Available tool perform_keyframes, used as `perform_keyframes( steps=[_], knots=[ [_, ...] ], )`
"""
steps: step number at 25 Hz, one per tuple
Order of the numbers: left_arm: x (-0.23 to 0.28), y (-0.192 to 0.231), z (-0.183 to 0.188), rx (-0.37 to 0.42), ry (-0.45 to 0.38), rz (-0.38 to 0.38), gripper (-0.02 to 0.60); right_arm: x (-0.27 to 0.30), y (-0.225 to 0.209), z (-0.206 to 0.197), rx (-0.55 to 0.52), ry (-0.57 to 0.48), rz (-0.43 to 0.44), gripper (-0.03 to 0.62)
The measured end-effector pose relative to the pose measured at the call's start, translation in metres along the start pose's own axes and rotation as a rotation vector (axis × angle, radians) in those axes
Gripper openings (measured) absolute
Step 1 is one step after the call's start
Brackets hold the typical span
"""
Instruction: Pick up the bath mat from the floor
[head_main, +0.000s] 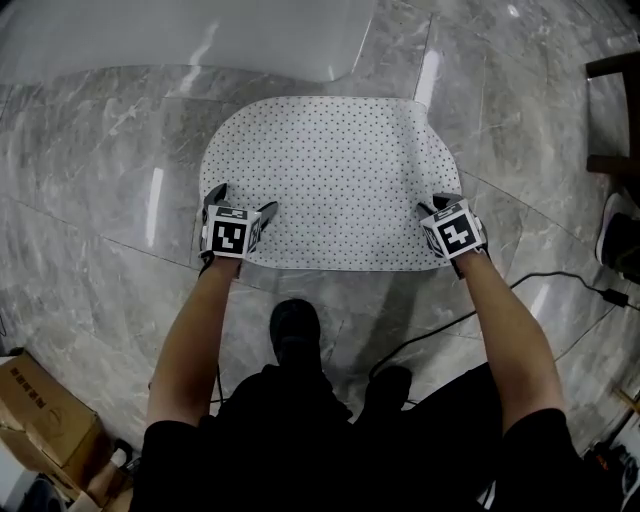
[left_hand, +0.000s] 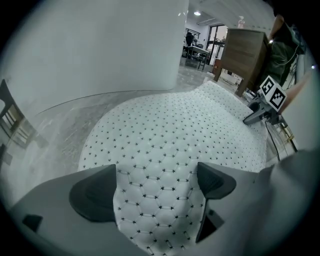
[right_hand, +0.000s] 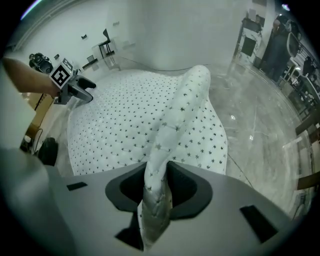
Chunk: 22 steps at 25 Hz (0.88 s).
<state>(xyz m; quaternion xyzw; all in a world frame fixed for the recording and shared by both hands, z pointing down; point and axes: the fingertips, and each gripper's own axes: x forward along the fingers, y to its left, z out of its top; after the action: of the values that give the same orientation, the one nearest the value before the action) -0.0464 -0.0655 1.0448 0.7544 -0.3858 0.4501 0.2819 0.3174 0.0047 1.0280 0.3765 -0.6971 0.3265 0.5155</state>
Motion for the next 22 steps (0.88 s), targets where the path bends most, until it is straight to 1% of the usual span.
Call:
perform_keyframes(
  steps=[3, 7, 8, 9, 10, 12, 13, 14, 15, 17, 18, 19, 20, 22],
  knots=[
    [0.000, -0.001, 0.003, 0.001, -0.019, 0.004, 0.518, -0.001, -0.001, 0.001, -0.008, -0.005, -0.003, 0.107],
    [0.002, -0.005, 0.004, 0.021, 0.000, 0.000, 0.511, 0.000, 0.005, 0.000, -0.017, 0.001, -0.008, 0.059],
    [0.002, -0.007, 0.005, 0.034, 0.007, -0.003, 0.498, 0.000, 0.006, 0.000, -0.018, 0.004, -0.009, 0.055],
    [0.000, -0.010, 0.006, 0.046, 0.018, -0.006, 0.464, 0.001, 0.006, 0.001, -0.016, 0.007, -0.011, 0.052],
    [-0.002, -0.013, 0.007, 0.050, 0.031, -0.008, 0.412, 0.001, 0.007, 0.001, -0.013, 0.007, -0.013, 0.052],
    [0.000, -0.016, 0.007, 0.049, 0.044, -0.016, 0.400, 0.001, 0.006, 0.001, -0.007, 0.001, -0.013, 0.052],
    [0.002, -0.016, 0.007, 0.061, 0.046, -0.016, 0.394, 0.001, 0.006, 0.001, -0.005, -0.003, -0.012, 0.052],
    [0.001, -0.018, 0.007, 0.084, 0.053, -0.014, 0.373, 0.001, 0.005, 0.001, -0.003, -0.006, -0.012, 0.052],
    [-0.002, -0.024, 0.009, 0.107, 0.064, -0.018, 0.323, 0.000, 0.005, 0.001, -0.002, -0.009, -0.012, 0.052],
    [-0.012, -0.046, 0.013, 0.134, 0.084, -0.039, 0.170, 0.000, 0.005, 0.002, -0.003, -0.012, -0.012, 0.052],
    [-0.015, -0.055, 0.015, 0.142, 0.087, -0.043, 0.107, 0.000, 0.005, 0.003, -0.003, -0.016, -0.012, 0.052],
    [-0.017, -0.060, 0.015, 0.148, 0.087, -0.042, 0.067, 0.000, 0.005, 0.002, -0.001, -0.019, -0.010, 0.051],
    [-0.017, -0.063, 0.014, 0.151, 0.089, -0.043, 0.055, -0.001, 0.005, 0.002, 0.005, -0.024, -0.008, 0.048],
    [-0.017, -0.062, 0.014, 0.145, 0.093, -0.053, 0.055, -0.003, 0.005, 0.001, 0.024, -0.038, 0.001, 0.044]
  ],
)
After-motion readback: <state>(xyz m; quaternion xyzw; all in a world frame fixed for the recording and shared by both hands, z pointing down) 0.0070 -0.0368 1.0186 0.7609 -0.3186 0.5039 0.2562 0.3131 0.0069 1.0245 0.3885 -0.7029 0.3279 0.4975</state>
